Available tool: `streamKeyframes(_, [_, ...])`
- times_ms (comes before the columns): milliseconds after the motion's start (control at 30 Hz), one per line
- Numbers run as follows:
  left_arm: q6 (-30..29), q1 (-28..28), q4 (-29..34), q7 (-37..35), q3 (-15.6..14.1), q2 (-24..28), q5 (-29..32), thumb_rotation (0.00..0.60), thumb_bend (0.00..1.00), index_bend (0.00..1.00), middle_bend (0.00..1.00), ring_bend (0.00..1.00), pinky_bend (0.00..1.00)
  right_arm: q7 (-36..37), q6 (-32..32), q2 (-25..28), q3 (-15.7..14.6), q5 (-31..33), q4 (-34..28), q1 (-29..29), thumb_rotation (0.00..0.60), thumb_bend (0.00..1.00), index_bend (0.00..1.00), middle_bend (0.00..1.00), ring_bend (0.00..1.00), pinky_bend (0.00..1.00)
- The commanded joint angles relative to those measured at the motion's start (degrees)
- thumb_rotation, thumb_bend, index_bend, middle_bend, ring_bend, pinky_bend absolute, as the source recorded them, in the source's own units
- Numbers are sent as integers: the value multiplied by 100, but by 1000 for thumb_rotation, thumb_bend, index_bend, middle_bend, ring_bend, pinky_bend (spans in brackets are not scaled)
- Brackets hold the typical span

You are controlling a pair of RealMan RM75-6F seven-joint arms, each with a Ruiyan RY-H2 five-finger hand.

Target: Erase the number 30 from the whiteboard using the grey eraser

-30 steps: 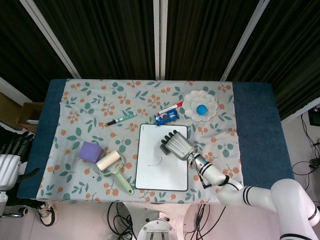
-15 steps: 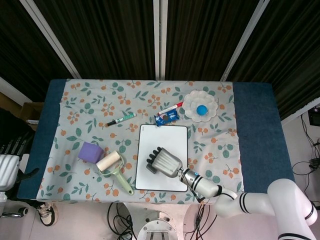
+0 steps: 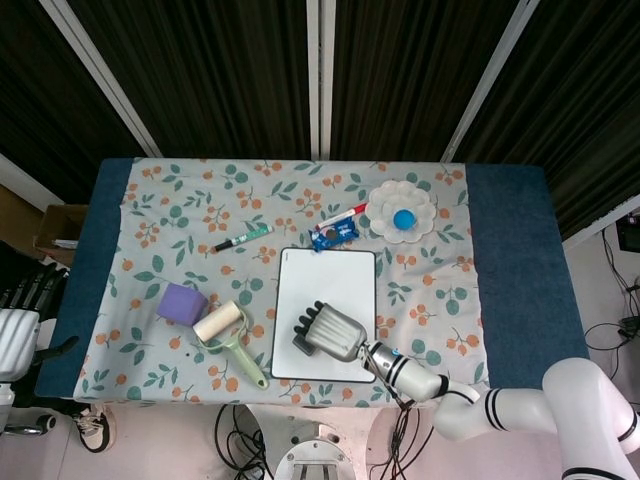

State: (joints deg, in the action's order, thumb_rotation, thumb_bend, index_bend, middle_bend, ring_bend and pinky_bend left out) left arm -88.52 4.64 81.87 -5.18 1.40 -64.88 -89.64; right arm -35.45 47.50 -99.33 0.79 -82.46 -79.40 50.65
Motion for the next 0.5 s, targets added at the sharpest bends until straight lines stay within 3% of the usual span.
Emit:
streamKeyframes(33, [-2, -4, -18, -23, 4, 1, 11, 600, 0, 74, 55, 68, 162, -109, -82, -165, 185, 286, 481, 17, 600, 318, 569, 554, 448, 484])
streamKeyframes(267, [2, -19, -94, -104, 13, 10, 52, 600, 0, 74, 55, 68, 163, -57, -33, -454, 438, 508, 1123, 65, 600, 317, 569, 554, 448, 484])
streamKeyframes(500, [-9, -37, -109, -148, 22, 11, 80, 600, 0, 74, 55, 68, 162, -87, -111, -781, 491, 334, 1144, 311, 600, 317, 569, 554, 448, 484])
